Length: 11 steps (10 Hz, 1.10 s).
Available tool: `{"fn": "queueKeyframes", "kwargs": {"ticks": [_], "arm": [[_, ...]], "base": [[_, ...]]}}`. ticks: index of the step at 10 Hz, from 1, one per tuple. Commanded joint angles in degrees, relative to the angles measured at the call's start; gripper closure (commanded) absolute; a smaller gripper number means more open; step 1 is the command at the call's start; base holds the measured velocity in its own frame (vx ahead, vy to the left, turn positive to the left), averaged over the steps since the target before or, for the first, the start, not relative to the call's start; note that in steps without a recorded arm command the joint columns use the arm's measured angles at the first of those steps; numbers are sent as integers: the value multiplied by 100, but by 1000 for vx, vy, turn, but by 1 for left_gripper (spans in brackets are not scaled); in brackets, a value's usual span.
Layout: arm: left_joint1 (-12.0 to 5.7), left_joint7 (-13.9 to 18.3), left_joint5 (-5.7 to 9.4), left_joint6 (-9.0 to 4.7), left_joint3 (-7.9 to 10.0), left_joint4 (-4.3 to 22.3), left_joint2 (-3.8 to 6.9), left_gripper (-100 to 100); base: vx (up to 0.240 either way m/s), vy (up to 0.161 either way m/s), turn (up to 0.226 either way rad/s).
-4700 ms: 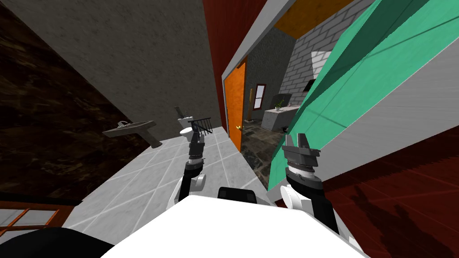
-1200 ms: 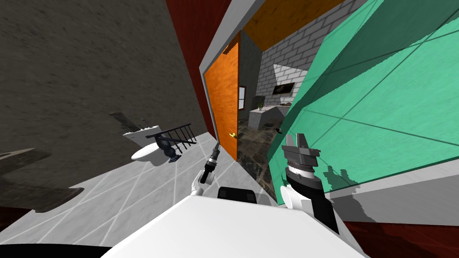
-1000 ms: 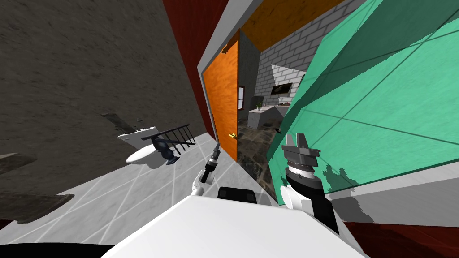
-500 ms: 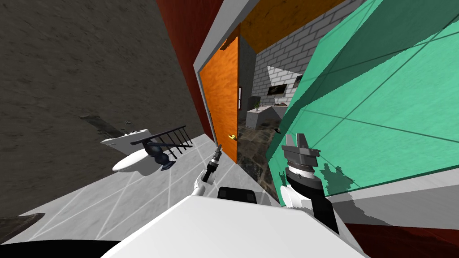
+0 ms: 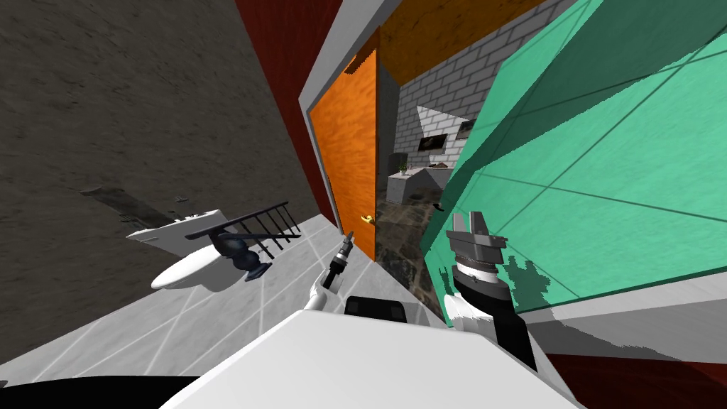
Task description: Push the door open
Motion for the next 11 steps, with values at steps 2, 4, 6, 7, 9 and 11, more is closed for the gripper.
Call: {"fn": "queueKeyframes", "kwargs": {"ticks": [2,4,6,7,9,11], "arm": [[-146,95,-51,-42,-20,339,-10,-100],[-263,157,-89,-87,-32,618,-23,-100],[-371,215,-124,-128,-43,875,-40,-100],[-424,243,-141,-148,-49,1001,-50,-100],[-529,300,-176,-188,-60,1253,-68,-100],[-630,353,-208,-226,-70,1494,-88,-100]], "base": [[85,86,-83],[75,70,-94],[66,81,-93],[63,76,-73],[70,75,-82],[63,76,-82]]}}
